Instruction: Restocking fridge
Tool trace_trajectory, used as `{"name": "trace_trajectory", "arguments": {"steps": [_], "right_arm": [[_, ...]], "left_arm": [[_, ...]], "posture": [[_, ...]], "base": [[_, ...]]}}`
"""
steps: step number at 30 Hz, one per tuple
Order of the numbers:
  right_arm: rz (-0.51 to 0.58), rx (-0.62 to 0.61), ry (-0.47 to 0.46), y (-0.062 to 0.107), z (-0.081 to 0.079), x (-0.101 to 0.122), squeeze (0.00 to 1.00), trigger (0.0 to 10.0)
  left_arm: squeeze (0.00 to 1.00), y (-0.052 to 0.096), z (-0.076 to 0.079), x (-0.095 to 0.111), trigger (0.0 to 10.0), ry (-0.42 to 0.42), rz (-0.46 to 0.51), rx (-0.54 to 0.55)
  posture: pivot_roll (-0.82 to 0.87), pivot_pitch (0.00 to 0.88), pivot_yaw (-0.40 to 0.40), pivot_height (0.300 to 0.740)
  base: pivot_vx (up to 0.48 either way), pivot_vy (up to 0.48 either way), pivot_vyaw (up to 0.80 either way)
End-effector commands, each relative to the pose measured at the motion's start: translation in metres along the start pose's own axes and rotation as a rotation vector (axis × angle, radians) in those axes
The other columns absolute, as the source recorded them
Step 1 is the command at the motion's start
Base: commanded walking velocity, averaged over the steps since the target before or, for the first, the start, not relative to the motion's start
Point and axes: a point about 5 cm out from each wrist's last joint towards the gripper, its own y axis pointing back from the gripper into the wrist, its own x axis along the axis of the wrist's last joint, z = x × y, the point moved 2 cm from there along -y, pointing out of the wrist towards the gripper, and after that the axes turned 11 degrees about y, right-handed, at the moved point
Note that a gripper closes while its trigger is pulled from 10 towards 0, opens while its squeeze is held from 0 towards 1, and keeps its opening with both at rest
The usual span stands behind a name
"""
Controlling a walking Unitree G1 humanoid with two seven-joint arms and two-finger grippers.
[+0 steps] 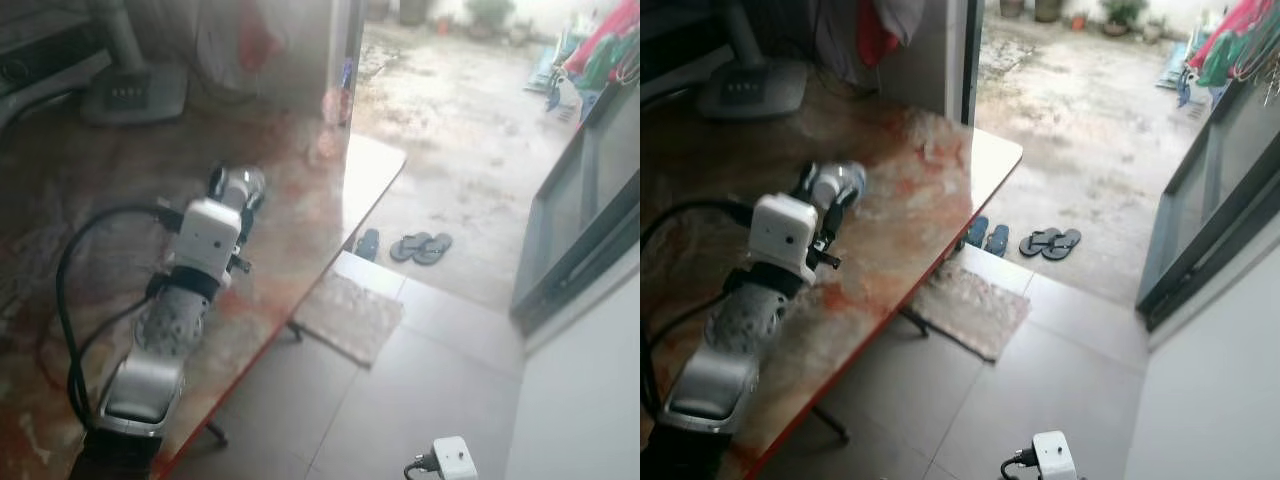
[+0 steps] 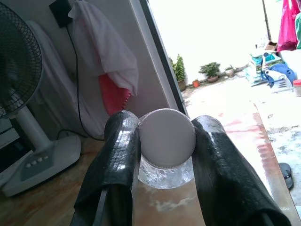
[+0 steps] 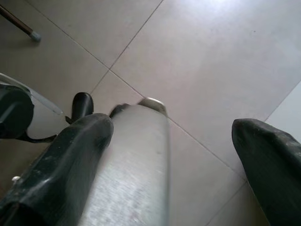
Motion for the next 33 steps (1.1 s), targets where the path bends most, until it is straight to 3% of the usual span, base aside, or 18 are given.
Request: {"name": "trace_trajectory", "arguments": {"steps": [1,21,33], "right_arm": [[-0.030,-0.008,-0.009,0.003,0.004,-0.010,0.00,10.0],[-0.024,0.002,-0.014,0.002,0.003,-0.009,0.00,10.0],[-0.025,0.000,-0.015,0.002,0.003,-0.009,0.00,10.0]], "left_arm": [[0.00,-0.002,0.007,0.007,10.0,0.005,0.040,-0.024],[0.00,-0.003,0.010,0.008,10.0,0.031,0.050,-0.039],[0.00,0.000,0.010,-0.002,10.0,0.077,0.000,-0.035]], "posture": [[0.07,0.081,0.008,0.740],[0.07,0.079,0.008,0.740],[0.07,0.079,0.006,0.740]], "base": [[0.000,0.000,-0.80],[0.000,0.000,-0.79],[0.000,0.000,-0.78]]}}
